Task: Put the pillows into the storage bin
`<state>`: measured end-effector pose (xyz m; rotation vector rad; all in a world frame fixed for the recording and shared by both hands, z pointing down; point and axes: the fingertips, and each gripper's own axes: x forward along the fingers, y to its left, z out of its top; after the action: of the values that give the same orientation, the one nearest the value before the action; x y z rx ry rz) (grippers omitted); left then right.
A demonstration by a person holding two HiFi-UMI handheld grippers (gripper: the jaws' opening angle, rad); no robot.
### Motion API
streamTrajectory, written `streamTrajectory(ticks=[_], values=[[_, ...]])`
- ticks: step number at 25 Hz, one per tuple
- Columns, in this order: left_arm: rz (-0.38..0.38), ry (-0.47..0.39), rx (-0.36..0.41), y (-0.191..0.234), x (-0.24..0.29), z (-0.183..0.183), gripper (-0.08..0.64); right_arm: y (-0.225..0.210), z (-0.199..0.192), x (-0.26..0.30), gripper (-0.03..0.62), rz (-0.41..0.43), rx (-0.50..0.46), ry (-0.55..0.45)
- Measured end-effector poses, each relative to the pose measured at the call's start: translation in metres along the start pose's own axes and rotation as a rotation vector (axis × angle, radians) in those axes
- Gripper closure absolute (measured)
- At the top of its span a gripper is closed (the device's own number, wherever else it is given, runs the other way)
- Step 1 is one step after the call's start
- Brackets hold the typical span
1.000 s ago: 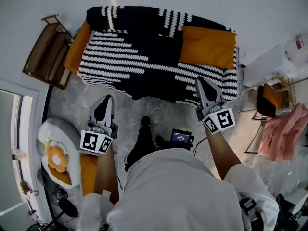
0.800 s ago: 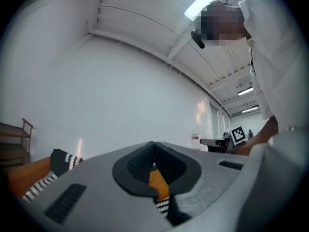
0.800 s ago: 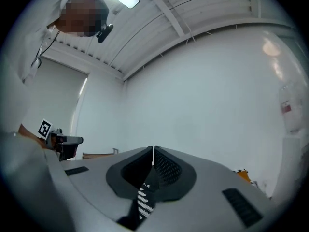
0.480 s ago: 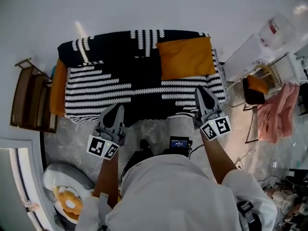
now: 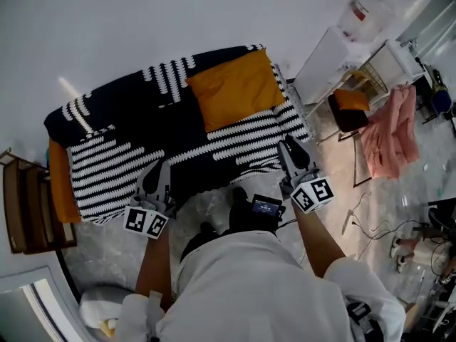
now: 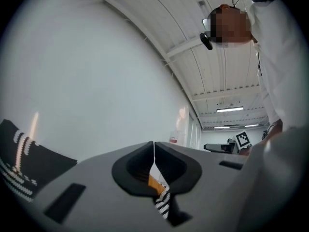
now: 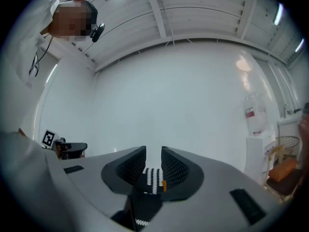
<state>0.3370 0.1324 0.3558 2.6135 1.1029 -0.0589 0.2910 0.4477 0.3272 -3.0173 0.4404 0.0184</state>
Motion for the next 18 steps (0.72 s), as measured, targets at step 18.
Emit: streamTrajectory(ticks=[18], values=[[0.147, 0.359, -0.133, 0.125, 0.270, -0.216, 0.411, -0.287, -0.147, 0.198, 0.388, -0.022, 0.118, 0.275]])
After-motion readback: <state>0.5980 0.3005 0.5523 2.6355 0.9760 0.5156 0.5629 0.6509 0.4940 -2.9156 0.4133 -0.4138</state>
